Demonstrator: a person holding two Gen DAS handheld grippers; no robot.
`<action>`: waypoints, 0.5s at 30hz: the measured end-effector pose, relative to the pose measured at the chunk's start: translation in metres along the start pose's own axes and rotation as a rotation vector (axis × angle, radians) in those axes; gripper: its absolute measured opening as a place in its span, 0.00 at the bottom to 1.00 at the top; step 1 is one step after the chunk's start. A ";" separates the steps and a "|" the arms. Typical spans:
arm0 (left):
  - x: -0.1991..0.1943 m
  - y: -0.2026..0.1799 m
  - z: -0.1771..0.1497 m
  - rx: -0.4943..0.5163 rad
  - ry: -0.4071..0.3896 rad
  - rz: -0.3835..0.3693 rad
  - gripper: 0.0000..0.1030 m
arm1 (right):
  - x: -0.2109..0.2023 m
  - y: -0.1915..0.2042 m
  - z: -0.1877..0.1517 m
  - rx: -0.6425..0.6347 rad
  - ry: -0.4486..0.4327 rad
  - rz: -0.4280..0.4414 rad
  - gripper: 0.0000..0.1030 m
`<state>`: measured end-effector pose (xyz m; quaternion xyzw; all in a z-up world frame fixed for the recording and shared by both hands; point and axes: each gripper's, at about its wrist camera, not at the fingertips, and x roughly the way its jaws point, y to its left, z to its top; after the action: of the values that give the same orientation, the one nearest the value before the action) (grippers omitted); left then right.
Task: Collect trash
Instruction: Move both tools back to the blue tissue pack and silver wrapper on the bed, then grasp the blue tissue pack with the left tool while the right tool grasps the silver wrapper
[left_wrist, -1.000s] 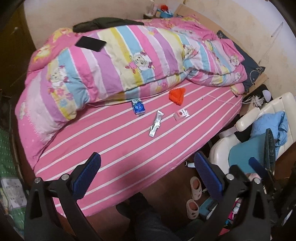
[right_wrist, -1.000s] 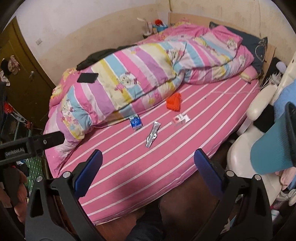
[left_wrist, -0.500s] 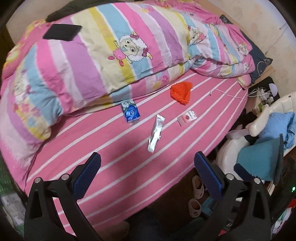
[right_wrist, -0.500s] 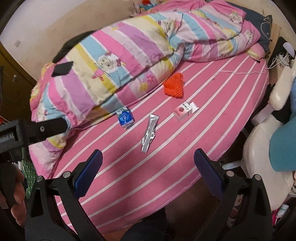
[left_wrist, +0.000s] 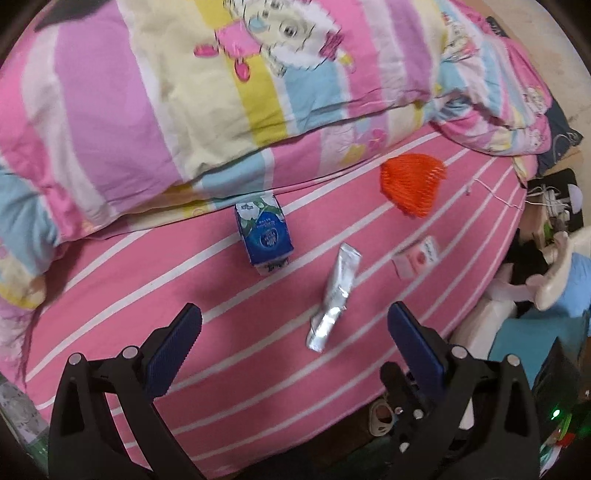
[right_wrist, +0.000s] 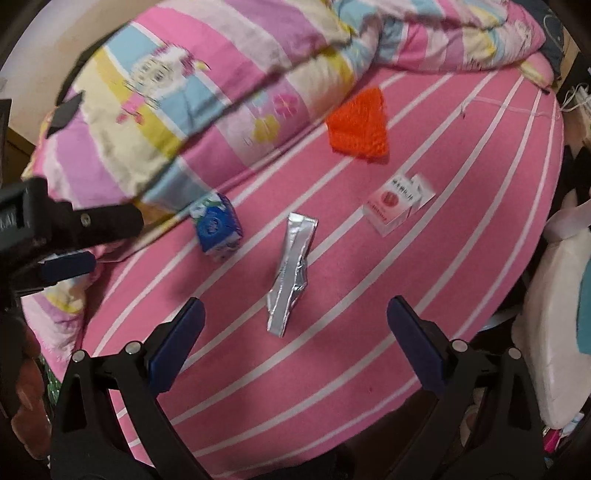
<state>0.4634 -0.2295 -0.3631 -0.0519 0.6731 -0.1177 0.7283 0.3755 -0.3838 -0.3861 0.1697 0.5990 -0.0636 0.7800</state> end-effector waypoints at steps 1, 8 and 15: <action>0.011 0.002 0.005 -0.009 0.011 0.003 0.95 | 0.010 -0.001 0.002 0.005 0.010 -0.004 0.95; 0.061 0.014 0.028 -0.042 0.055 0.017 0.95 | 0.063 0.002 0.006 0.005 0.065 -0.031 0.93; 0.100 0.013 0.042 -0.026 0.080 0.053 0.95 | 0.108 0.008 0.006 0.016 0.118 -0.046 0.83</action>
<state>0.5129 -0.2442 -0.4598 -0.0388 0.7042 -0.0916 0.7030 0.4124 -0.3674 -0.4863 0.1654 0.6471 -0.0761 0.7403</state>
